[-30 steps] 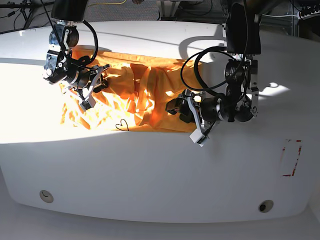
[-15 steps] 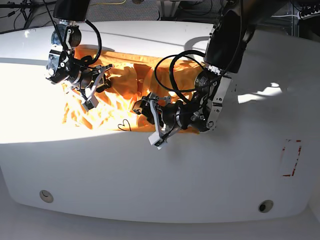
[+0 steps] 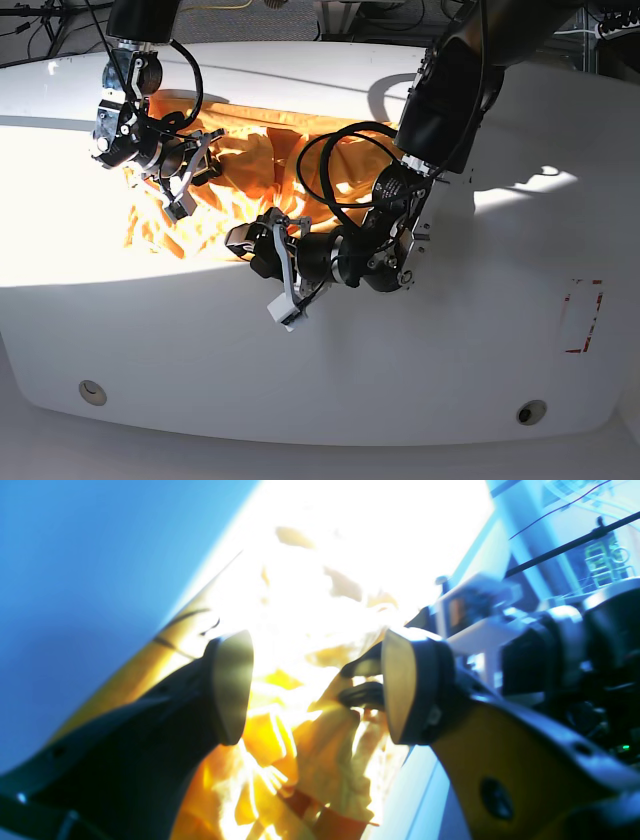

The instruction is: Fold the T-shirt properly

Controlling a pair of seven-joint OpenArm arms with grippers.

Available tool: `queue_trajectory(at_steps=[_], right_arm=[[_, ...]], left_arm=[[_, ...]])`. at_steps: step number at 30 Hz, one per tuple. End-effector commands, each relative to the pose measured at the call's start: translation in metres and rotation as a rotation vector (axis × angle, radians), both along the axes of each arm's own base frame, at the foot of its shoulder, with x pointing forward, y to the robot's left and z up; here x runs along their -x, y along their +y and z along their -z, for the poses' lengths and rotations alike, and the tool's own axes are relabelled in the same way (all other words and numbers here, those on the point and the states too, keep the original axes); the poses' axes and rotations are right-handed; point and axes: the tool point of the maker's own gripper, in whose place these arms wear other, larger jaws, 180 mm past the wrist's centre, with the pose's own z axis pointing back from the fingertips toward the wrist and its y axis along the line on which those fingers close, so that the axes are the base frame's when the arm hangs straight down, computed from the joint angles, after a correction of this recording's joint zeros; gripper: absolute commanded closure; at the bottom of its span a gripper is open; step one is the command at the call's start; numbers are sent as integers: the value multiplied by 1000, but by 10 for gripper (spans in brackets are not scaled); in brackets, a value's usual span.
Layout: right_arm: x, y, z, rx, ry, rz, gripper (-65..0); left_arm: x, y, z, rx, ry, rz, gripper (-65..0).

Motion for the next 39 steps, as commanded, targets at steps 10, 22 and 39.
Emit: queue_trajectory(at_steps=[10, 22, 39], right_arm=[[-8, -3, -9, 5, -33, 1, -152], [-10, -3, -11, 0, -40, 2, -152], [-26, 4, -42, 19, -135, -15, -159]], left_arm=[[-12, 40, -37, 80, -97, -32, -376], [-4, 138, 38, -167, -28, -271, -33], [43, 168, 117, -226, 164, -339, -46]])
